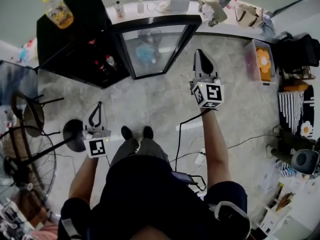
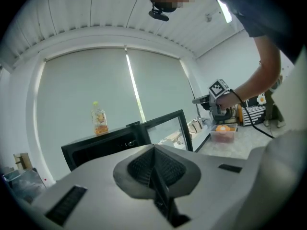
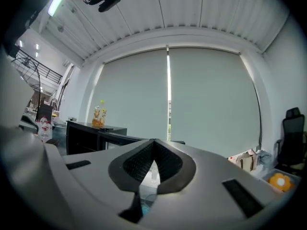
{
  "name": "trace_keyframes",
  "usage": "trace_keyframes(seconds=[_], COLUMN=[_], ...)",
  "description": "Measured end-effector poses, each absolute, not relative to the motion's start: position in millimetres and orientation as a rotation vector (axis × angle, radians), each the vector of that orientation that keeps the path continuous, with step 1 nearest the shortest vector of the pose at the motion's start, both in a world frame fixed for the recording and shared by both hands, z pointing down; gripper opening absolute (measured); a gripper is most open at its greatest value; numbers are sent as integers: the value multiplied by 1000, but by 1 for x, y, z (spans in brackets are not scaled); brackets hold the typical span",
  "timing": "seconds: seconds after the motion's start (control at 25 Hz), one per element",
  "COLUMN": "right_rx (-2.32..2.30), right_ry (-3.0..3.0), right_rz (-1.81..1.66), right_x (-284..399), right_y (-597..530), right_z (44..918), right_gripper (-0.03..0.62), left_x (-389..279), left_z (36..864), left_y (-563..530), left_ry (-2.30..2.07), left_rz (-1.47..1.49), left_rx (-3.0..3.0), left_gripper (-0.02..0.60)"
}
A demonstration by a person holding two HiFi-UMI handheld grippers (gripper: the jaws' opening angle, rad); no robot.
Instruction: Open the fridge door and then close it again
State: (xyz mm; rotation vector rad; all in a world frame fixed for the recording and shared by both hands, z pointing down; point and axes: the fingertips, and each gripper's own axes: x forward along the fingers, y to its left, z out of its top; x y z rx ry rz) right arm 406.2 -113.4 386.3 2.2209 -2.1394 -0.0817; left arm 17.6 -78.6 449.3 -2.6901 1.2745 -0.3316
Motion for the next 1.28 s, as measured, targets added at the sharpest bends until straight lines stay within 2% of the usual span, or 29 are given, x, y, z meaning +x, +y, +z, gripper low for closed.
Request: trace_keyframes(seconds=[0.52,1.28], right_rx=[2309,2215], right_ry=[-2134,-2101], right_rz=[-146,-58], right_x=[342,255], right_y=[-49,19], right_z=[356,367], right_gripper=[20,20], left_x=[33,15], left_z=[405,366], left_y=[-85,-84], left_ry=[1270,1309], left_rz=[-150,-15], left_rx=[-2710,-2683], left_gripper=[23,23])
